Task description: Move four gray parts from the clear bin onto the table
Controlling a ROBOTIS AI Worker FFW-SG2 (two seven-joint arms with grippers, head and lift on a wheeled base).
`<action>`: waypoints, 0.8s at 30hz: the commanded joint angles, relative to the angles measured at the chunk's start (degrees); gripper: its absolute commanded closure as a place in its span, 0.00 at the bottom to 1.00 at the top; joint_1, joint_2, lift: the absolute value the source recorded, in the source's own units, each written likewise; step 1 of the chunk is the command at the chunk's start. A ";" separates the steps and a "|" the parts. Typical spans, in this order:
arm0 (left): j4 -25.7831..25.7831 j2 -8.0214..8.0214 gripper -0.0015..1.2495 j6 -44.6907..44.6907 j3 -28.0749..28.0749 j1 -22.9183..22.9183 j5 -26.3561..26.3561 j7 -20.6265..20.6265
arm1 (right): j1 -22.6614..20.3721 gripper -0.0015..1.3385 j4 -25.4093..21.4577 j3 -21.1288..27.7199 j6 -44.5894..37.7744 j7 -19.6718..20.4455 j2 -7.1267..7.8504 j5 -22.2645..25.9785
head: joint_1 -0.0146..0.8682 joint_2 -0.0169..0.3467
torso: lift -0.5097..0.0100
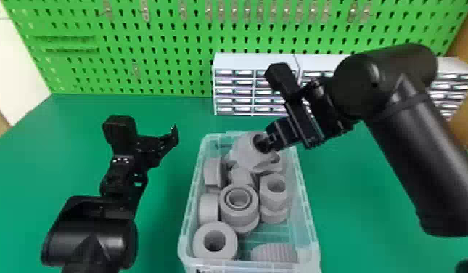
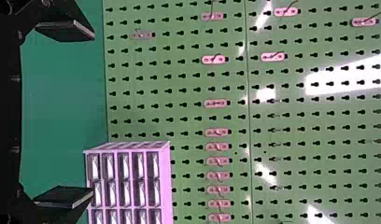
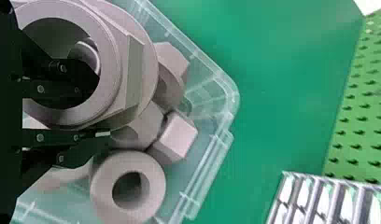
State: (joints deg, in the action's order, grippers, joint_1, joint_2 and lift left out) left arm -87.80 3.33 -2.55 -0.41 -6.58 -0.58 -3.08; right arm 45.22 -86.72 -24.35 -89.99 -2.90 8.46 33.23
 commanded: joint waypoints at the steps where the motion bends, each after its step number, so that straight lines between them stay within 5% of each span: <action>1: 0.00 0.01 0.09 0.00 -0.03 0.16 -0.03 0.00 | -0.48 0.89 -1.44 2.82 -0.09 0.00 0.15 -2.47 | 0.80 0.24 | 0.88; 24: 0.00 0.01 0.09 0.00 -0.82 -0.19 -0.30 0.53 | -4.26 0.89 -6.71 15.83 -0.09 0.00 1.73 -13.28 | 0.80 0.24 | 0.88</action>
State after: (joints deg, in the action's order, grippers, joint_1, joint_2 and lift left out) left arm -87.80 3.36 -2.55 -1.07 -6.76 -0.83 -2.55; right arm 41.54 -92.78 -10.42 -90.00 -2.90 9.90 21.53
